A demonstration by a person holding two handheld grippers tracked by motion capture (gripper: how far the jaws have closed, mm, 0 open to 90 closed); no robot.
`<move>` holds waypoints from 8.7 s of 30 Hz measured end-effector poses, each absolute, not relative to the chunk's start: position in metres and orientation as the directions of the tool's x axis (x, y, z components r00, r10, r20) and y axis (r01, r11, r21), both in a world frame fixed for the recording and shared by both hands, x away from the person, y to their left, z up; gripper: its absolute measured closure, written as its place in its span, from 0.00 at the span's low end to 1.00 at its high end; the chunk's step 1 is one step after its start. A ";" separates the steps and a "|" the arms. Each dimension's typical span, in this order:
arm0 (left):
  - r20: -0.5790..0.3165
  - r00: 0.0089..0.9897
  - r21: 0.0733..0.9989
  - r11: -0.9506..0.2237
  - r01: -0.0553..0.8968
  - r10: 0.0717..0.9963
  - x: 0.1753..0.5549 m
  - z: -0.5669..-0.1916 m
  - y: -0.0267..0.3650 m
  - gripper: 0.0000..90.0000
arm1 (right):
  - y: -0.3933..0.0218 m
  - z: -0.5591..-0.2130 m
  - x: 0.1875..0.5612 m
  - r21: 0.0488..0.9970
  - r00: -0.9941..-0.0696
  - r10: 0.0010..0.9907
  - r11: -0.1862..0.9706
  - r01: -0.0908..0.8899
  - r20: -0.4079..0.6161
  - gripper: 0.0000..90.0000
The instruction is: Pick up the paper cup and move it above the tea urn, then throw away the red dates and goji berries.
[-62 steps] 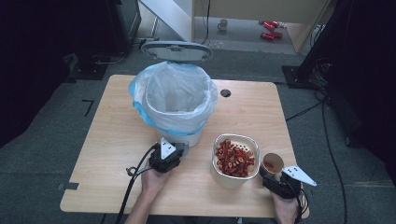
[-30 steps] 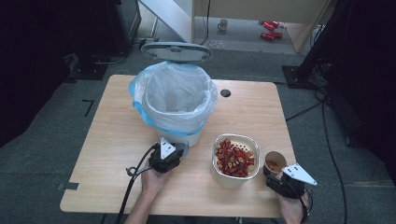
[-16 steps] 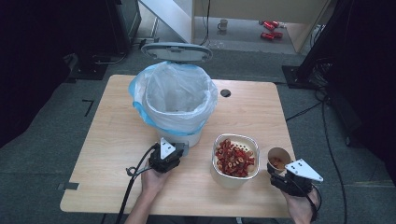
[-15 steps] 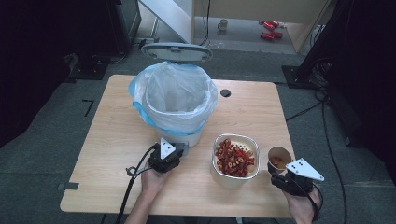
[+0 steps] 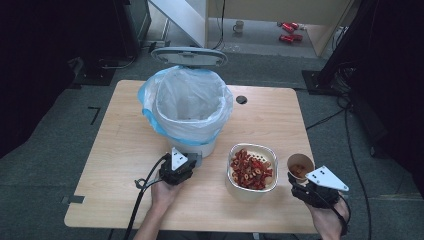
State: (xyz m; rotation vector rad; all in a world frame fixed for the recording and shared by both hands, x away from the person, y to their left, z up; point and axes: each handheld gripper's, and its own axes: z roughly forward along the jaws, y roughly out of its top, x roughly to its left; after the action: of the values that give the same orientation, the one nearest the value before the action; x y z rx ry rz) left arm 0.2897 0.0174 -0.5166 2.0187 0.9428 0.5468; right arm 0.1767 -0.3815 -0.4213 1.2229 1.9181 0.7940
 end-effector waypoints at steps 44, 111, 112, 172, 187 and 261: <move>0.043 0.623 0.823 -0.381 0.421 0.781 0.289 -0.517 0.017 0.64 | -0.285 -0.392 0.182 -0.460 -0.242 -0.431 0.885 0.077 -0.869 0.41; 0.048 0.624 0.822 -0.385 0.419 0.780 0.289 -0.517 0.017 0.64 | -0.363 -0.384 0.192 0.933 -0.505 0.863 0.204 0.296 -0.028 0.36; 0.047 0.624 0.822 -0.385 0.420 0.780 0.289 -0.517 0.017 0.64 | -0.361 -0.382 0.193 0.933 -0.514 0.858 0.203 0.296 -0.024 0.36; 0.043 0.623 0.821 -0.383 0.423 0.781 0.289 -0.516 0.018 0.64 | -0.268 -0.307 0.295 0.925 -0.665 0.746 0.231 0.301 0.030 0.36; 0.041 0.622 0.823 -0.379 0.423 0.782 0.289 -0.517 0.017 0.64 | -0.249 -0.296 0.316 0.919 -0.684 0.728 0.238 0.316 0.047 0.36; 0.037 0.623 0.823 -0.378 0.424 0.781 0.290 -0.517 0.018 0.64 | -0.226 -0.277 0.349 0.919 -0.716 0.685 0.183 0.348 0.135 0.23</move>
State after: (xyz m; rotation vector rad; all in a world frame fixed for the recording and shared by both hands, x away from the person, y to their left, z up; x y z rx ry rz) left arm 0.2896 0.0178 -0.5165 2.0157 0.9463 0.5449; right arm 0.3488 -0.2262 -0.2765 0.9818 2.1562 1.5442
